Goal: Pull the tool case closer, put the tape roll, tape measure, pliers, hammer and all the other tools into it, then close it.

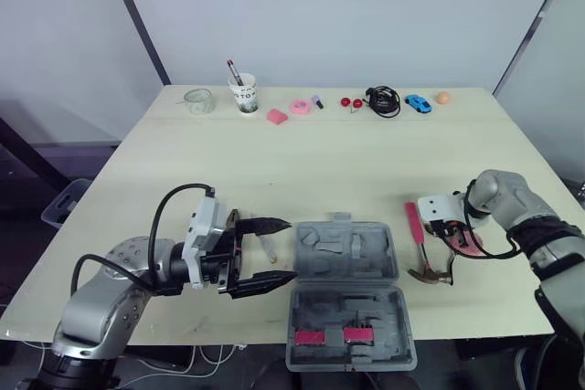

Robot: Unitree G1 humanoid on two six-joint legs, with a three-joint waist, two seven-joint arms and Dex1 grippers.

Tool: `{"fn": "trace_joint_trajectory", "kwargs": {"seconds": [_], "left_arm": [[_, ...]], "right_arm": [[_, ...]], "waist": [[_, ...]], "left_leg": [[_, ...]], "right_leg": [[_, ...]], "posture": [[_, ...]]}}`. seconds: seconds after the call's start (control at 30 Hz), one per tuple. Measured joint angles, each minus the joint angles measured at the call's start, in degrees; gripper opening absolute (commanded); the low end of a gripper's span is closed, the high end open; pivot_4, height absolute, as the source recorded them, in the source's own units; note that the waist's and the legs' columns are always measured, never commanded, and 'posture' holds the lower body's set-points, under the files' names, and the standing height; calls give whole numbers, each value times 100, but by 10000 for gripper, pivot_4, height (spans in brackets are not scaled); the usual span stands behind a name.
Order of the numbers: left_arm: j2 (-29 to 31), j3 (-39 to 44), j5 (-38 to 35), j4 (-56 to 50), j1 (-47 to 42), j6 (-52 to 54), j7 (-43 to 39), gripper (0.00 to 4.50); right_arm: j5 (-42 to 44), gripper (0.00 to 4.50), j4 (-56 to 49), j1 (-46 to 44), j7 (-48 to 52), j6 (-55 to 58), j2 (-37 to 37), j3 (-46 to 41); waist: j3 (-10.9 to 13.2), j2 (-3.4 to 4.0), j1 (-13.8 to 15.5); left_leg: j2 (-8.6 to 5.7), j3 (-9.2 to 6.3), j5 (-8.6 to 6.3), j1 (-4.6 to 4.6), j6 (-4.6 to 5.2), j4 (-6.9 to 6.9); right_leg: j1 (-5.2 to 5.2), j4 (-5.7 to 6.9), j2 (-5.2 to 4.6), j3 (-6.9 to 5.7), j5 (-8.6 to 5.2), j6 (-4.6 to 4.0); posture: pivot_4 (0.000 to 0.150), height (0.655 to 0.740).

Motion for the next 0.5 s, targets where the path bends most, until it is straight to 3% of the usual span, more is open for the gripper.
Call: {"fn": "trace_joint_trajectory", "kwargs": {"seconds": [0.23,0.5], "left_arm": [[-55,-43,29,2,-22,-128,-7,45000],[-122,-40,72,3,-14,-244,65,45000]], "right_arm": [[164,1713,-1770,362,837,522,-775,-242],[386,1713,-3437,622,1203,1454,-583,-248]], "waist": [[3,6,-1],[3,6,12]], "left_leg": [[3,-3,0,2,0,-1],[3,-2,0,3,0,1]], "right_leg": [[0,0,4,-1,0,0],[-1,6,5,-1,0,1]], "posture": [[1500,7400],[1500,7400]]}}
